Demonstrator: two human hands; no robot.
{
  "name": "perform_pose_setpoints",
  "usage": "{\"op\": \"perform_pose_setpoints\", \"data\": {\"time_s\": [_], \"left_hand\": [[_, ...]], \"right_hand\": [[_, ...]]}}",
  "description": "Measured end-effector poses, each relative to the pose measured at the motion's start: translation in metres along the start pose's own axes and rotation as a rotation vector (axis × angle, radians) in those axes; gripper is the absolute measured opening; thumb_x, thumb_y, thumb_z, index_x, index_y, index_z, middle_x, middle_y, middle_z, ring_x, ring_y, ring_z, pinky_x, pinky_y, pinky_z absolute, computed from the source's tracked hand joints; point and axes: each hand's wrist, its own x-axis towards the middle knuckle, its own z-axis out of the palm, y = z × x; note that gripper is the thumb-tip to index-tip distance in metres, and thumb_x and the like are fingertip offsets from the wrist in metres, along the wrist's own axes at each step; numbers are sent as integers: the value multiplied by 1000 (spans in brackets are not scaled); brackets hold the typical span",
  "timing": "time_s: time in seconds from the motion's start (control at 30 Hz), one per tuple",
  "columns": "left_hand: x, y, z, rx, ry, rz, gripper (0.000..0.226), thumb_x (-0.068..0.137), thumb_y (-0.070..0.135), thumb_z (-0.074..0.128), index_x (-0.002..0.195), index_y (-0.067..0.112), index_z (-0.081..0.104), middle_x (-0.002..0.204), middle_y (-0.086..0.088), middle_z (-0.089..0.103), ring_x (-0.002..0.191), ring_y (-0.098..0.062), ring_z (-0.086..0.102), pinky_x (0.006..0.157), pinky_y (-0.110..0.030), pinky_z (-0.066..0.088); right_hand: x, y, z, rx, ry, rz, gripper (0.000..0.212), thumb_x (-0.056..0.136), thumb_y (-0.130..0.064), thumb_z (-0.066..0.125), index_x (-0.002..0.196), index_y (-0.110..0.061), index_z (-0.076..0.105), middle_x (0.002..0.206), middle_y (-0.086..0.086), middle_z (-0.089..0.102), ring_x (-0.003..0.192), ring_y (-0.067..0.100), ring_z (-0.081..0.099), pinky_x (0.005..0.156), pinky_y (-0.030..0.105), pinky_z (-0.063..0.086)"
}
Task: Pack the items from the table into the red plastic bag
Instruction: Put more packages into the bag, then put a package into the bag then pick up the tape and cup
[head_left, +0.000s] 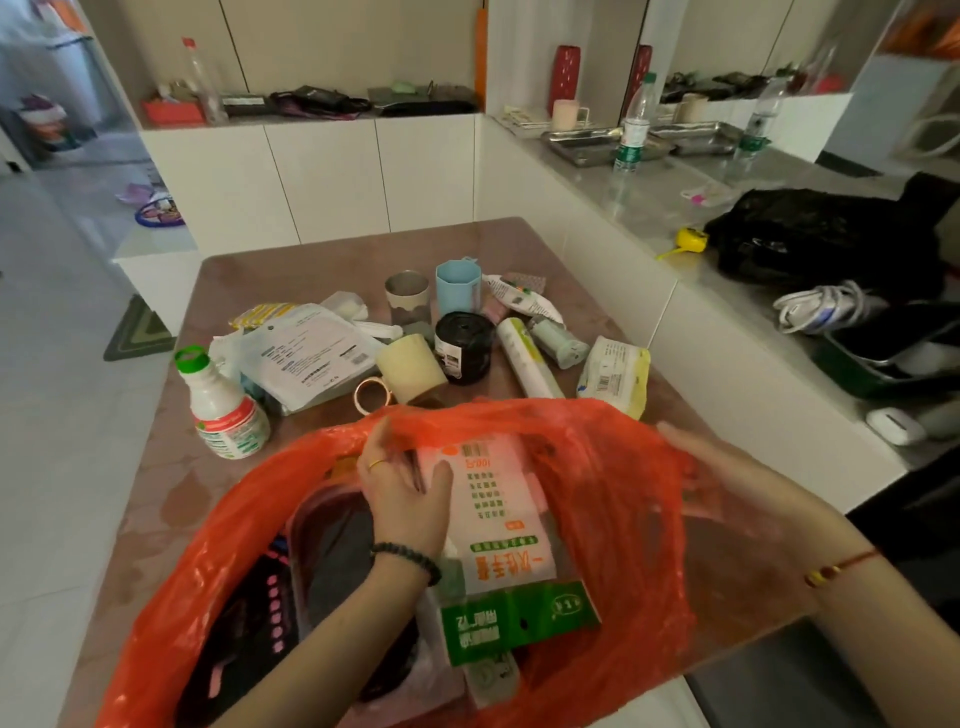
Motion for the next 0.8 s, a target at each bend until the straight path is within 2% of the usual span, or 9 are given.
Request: {"op": "perform_pose_setpoints", "data": {"time_s": [0.1, 0.17, 0.3, 0.47, 0.53, 0.6, 0.67, 0.73, 0.8], "left_hand": [[9, 26, 3, 29, -74, 148, 47, 81, -1, 59, 118, 23, 43, 110, 9, 50, 106, -12, 50, 94, -31, 45], [23, 40, 17, 79, -198, 215, 38, 84, 4, 57, 108, 31, 46, 101, 15, 51, 95, -8, 52, 84, -22, 45], [59, 50, 63, 97, -422, 122, 30, 88, 9, 52, 111, 27, 45, 98, 10, 55, 85, -1, 53, 73, -11, 45], [103, 46, 130, 123, -553, -176, 36, 90, 18, 52, 125, 19, 42, 102, 0, 55, 95, -17, 55, 71, -19, 46], [117, 44, 156, 168, -616, -349, 46, 91, 22, 51, 135, 18, 35, 117, -5, 52, 110, -26, 55, 83, -31, 47], [127, 40, 179, 163, -653, -479, 49, 92, 24, 49, 138, 18, 31, 136, -9, 47, 122, -30, 49, 96, -40, 42], [133, 35, 197, 169, -667, -544, 50, 93, 27, 47, 138, 18, 30, 139, -10, 45, 125, -29, 47, 99, -40, 40], [136, 29, 210, 161, -663, -608, 40, 93, 28, 46, 131, 19, 38, 123, -8, 53, 110, -23, 56, 88, -35, 45], [134, 30, 218, 108, -670, -659, 9, 94, 23, 44, 101, 20, 50, 83, -2, 52, 65, -11, 58, 58, -23, 46]], "right_hand": [[30, 1, -23, 116, 206, -20, 41, 86, -46, 50, 113, -16, 56, 99, 7, 63, 79, 17, 62, 63, 30, 47], [52, -2, -33, 146, 276, -30, 43, 88, -45, 51, 121, -18, 50, 112, 10, 58, 89, 21, 60, 65, 31, 44], [104, -14, -41, 75, 240, 43, 24, 87, -45, 53, 95, -22, 56, 94, 4, 59, 88, 20, 56, 93, 41, 43], [187, -14, -53, 111, 318, 119, 44, 78, -35, 69, 113, -8, 60, 108, 7, 67, 91, 26, 65, 85, 44, 52], [216, -8, -57, 79, 401, 99, 65, 66, -33, 79, 118, -2, 56, 112, 12, 66, 92, 28, 66, 79, 45, 55], [233, -5, -55, -89, 525, 111, 97, 51, -46, 83, 127, -1, 42, 126, 14, 56, 109, 32, 58, 92, 48, 50], [246, -1, -50, -253, 610, 123, 108, 52, -48, 82, 133, -2, 27, 134, 17, 45, 123, 36, 45, 103, 49, 39], [253, 1, -45, -294, 659, 106, 111, 56, -41, 83, 138, -5, 17, 136, 21, 40, 126, 38, 39, 105, 48, 35], [263, 6, -48, -216, 660, 88, 107, 56, -35, 83, 137, -3, 20, 134, 20, 43, 124, 37, 42, 102, 46, 39]]}}
